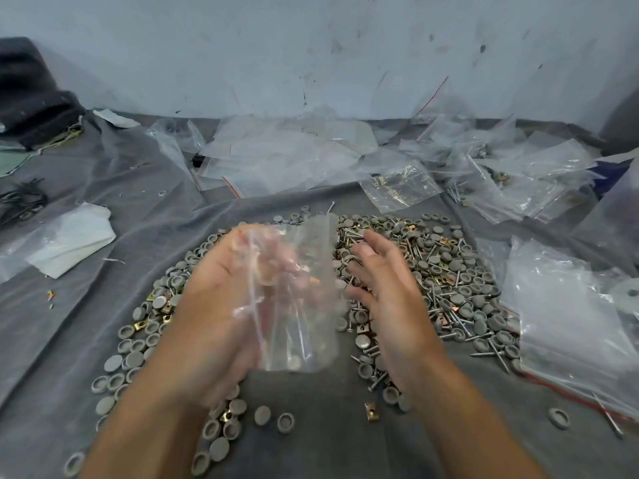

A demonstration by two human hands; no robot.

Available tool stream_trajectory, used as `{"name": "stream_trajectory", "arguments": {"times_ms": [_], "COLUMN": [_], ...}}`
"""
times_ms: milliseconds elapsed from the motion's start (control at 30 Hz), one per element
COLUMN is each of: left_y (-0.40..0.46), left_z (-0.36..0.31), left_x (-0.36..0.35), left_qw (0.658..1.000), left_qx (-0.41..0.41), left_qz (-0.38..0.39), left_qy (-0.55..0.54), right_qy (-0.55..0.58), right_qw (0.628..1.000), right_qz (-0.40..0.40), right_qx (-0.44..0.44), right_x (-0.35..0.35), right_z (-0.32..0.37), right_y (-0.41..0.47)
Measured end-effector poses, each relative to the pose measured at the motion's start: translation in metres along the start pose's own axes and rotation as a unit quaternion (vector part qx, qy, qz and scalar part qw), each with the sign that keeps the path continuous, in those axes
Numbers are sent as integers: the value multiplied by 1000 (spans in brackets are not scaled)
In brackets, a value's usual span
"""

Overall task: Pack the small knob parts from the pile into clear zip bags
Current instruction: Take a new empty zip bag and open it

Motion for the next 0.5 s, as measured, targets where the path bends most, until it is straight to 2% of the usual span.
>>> {"name": "stream_trajectory", "arguments": {"times_ms": [67, 100, 167, 267, 333, 400, 500], "left_y": [-1, -1, -2, 0, 4, 2, -2], "left_z": [-2, -3, -5, -11, -14, -18, -20], "left_x": [4, 4, 1, 5, 16, 22, 22], "left_qw": [998, 994, 989, 997, 988, 965, 920], "left_qx": [19, 33, 49, 5, -39, -108, -207], "left_qz": [30, 30, 8, -70, -142, -197, -223], "left_qy": [-50, -103, -140, -18, 48, 135, 247], "right_qy": [89, 100, 92, 55, 16, -17, -43], "right_qw": [990, 987, 990, 996, 998, 997, 996], "right_qz": [93, 111, 90, 9, -30, -48, -59], "right_qx": [-57, -64, -66, -67, -60, -51, -50], "right_x": [-2, -1, 6, 25, 39, 45, 44], "right_z": [-3, -4, -5, -4, -3, -3, -7], "right_y": [2, 3, 4, 9, 12, 14, 15]}}
Point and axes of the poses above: each hand's wrist, its own y-axis towards the middle knuckle, its own x-axis out of the back of the hand, z = x × y, the point moved 4 cm from there along y, towards the middle knuckle, and after that the axes turned 15 degrees about -y, right-handed, at the moved point
